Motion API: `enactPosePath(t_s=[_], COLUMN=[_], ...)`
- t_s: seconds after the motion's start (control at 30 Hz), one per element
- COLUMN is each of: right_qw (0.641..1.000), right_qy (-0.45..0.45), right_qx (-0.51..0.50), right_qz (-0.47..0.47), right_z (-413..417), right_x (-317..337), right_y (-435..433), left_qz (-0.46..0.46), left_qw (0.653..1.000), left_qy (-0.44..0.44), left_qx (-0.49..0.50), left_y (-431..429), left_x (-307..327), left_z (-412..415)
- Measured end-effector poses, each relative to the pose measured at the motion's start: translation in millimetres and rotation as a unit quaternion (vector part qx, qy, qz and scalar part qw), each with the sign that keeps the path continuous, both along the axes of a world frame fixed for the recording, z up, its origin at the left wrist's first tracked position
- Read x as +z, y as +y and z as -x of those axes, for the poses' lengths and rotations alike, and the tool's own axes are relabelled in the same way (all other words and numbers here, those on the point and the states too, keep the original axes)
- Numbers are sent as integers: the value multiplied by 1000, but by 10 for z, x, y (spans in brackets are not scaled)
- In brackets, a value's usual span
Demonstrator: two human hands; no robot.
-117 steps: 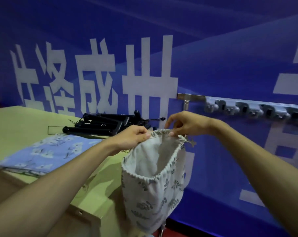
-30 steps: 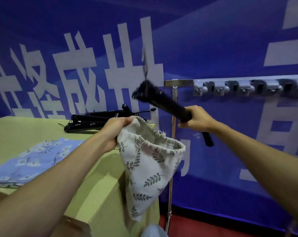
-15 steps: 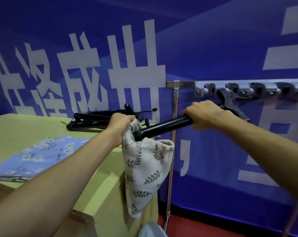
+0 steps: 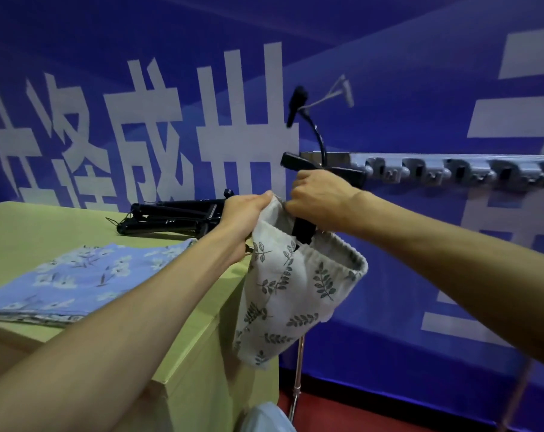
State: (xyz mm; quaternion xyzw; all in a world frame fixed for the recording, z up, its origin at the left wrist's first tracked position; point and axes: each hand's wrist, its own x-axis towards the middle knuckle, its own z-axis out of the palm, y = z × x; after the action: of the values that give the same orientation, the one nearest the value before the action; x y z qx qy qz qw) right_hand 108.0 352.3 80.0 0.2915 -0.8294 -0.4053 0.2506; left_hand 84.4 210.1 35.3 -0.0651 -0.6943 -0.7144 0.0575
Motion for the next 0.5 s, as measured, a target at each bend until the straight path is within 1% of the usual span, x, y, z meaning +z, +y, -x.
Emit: enactPosePath(t_s=[0.13,0.33,0.37,0.43,0.47,0.5], right_qw=[997,974,970,965,965,965], right_qy=[-17,47,45,29,20,13], right_qx=[81,219,239,258,261,262], right_qz=[-1,11,19,28,29,31], right_z=[82,281,314,379,405,445], right_x=[-107,-113,-104,-69,-52,-55], right_y=[-70,-125,-121,-110,-101,-92], left_qz=[-27,-157,-174,-185,-166,-125], left_qw=[1000,984,980,973,973,976], left_qy=[-8,-68,-64,-21,4,23], left_qx=[-14,-59,-78,-134,-161,-179], left_y=[-17,11,-4,-57,-91,-111], left_x=[-67,-195,-210,-257,-275,-288], left_z=[-6,-55,-57,-34,-35,-38])
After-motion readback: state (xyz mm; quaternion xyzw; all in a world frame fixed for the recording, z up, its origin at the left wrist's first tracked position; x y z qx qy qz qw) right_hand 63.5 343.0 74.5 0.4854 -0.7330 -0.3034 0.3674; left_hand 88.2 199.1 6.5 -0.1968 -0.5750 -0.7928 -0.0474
